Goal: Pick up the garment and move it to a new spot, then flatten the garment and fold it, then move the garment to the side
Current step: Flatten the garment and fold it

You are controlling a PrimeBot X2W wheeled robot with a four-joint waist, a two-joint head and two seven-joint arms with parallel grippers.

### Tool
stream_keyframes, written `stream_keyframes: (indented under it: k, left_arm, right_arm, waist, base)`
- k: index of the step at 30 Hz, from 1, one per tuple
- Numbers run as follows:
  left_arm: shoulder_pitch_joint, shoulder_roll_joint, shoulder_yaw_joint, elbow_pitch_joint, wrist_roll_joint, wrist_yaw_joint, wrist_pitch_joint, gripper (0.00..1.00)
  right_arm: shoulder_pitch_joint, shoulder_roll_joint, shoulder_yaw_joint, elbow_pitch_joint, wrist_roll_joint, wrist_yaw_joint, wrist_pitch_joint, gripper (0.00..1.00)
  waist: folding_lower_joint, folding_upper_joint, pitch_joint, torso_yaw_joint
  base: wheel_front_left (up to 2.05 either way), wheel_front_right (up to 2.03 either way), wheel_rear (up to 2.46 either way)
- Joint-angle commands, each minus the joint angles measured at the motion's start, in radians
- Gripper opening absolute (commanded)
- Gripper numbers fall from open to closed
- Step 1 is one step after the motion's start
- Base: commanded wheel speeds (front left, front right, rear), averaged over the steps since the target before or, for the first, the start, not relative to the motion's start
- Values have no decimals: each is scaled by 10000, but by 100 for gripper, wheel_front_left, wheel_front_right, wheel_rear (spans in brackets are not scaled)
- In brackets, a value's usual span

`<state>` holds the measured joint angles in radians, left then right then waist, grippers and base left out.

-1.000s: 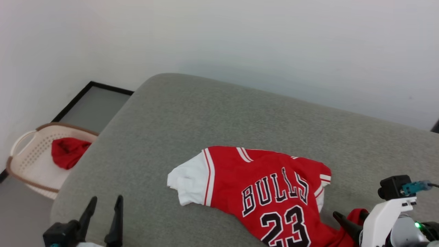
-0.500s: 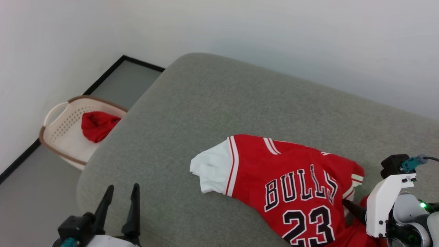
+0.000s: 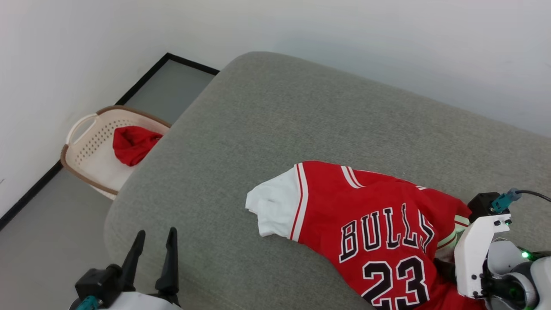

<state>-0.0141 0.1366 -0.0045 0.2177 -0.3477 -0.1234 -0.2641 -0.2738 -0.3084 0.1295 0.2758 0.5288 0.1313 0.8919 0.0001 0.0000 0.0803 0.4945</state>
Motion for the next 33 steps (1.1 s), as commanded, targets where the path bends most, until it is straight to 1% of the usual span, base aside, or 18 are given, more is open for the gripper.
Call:
stream_keyframes:
  k: [1,4,7,10,13,16,18,20,22,23,25,27,33]
  left_arm:
    - [83,-35,38,17,74,-42,5,100]
    - [201,-48,122,25,109,-68,5,100]
    - [237,-45,75,18,169,-66,5,100]
    - [378,20,110,-3,169,-78,5,100]
    - [381,21,134,-42,152,-83,5,100]
    - [351,-12,73,-56,114,-79,5,100]
    - [287,-38,-33,-60,85,-81,5,100]
    - [180,-76,-164,-51,33,-82,5,100]
    - [119,-124,-319,-20,-14,-83,5,100]
    - [69,-156,-416,12,-32,-83,5,100]
    - [-38,-188,-608,57,-84,-83,4,100]
    - [-150,-226,-800,105,-133,-84,4,100]
    - [-409,-342,-1135,228,-292,-84,4,100]
  right_arm:
    - [110,-160,72,-204,90,-11,183,100]
    - [282,-415,115,-815,404,-12,849,100]
    - [455,-724,-68,-1673,684,-12,1348,100]
    - [703,-846,-296,-2570,944,-11,1836,100]
    - [721,-817,-620,-3453,1205,-11,2262,100]
    - [441,-713,-830,-4175,1076,-11,2306,100]
    - [171,-752,-835,-4404,893,-11,2033,100]
    - [-44,-827,-831,-4258,521,-11,1589,100]
    - [-222,-819,-754,-3850,258,-11,1262,100]
    - [-319,-915,-676,-3585,84,-12,1180,100]
    - [-479,-810,-627,-2966,53,-11,1211,100]
    - [-663,-898,-472,-2418,-73,-11,1268,100]
    - [-1336,-640,-143,-840,-158,-11,1155,100]
  waist:
    - [-1,0,-69,-112]
    - [-1,0,-198,-245]
    - [-1,0,-326,-322]
    - [-1,0,-455,-440]
    - [-1,0,-504,-531]
    - [-1,0,-499,-559]
    - [-1,0,-458,-515]
    - [-1,0,-389,-421]
    - [-1,0,-300,-310]
    - [-1,0,-258,-238]
    - [-1,0,-173,-105]
    - [-1,0,-67,44]
    - [-1,0,304,287]
  base:
    - [0,0,0]
    - [0,0,0]
    - [0,0,0]
    - [0,0,0]
    - [0,0,0]
    - [0,0,0]
    - [0,0,0]
    - [0,0,0]
    - [0,0,0]
    - [0,0,0]
    - [0,0,0]
    - [0,0,0]
    - [0,0,0]
